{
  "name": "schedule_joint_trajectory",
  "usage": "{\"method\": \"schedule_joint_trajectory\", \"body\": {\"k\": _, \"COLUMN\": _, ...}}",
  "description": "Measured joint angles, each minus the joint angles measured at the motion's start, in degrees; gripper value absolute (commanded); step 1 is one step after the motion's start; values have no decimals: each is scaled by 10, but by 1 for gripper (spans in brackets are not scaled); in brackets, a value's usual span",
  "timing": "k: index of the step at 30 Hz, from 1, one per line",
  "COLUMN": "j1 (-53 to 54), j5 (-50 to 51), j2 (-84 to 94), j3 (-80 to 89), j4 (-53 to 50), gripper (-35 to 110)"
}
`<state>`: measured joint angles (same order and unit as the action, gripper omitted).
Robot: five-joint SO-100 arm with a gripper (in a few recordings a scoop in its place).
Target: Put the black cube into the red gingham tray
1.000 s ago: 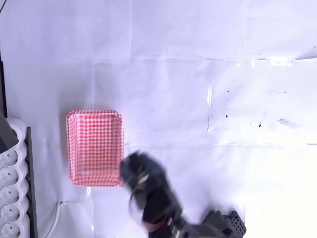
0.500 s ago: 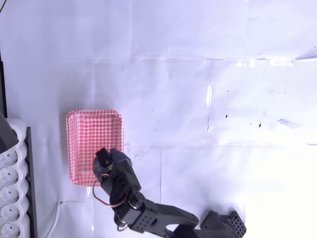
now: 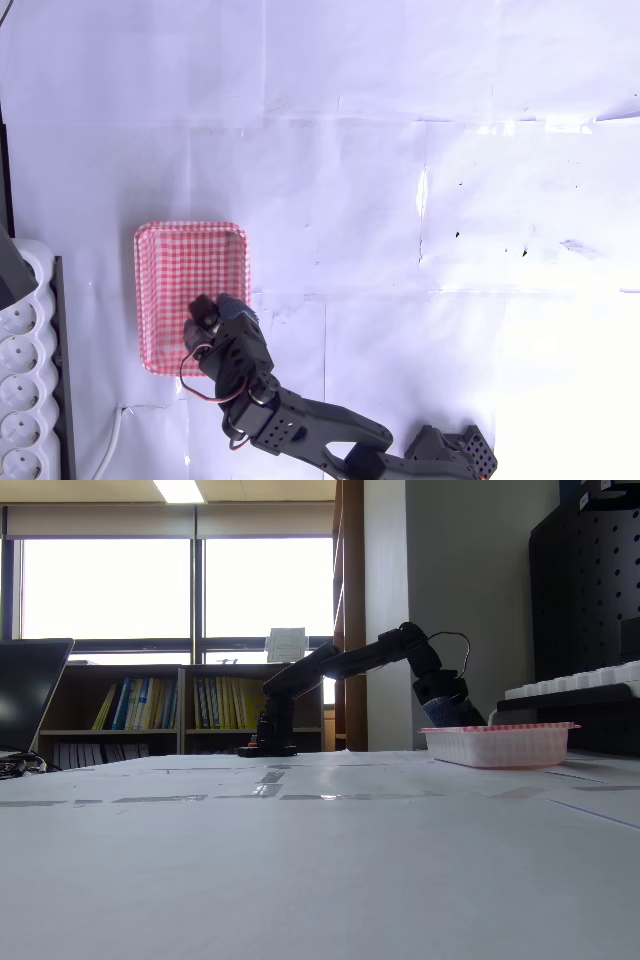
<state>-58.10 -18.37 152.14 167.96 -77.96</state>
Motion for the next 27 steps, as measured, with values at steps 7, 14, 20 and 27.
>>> {"method": "schedule_joint_trajectory", "body": {"k": 7, "j1": 4, "j5": 2, "j2": -3, "j3": 0, "j4": -7, "gripper": 40}}
{"method": "schedule_joint_trajectory", "body": {"k": 14, "j1": 4, "j5": -11, "j2": -79, "j3": 0, "j4": -18, "gripper": 40}}
{"method": "schedule_joint_trajectory", "body": {"k": 20, "j1": 25, "j5": -40, "j2": -275, "j3": -55, "j4": -1, "gripper": 35}}
{"method": "schedule_joint_trajectory", "body": {"k": 27, "j1": 111, "j5": -43, "j2": -576, "j3": -363, "j4": 131, "gripper": 0}}
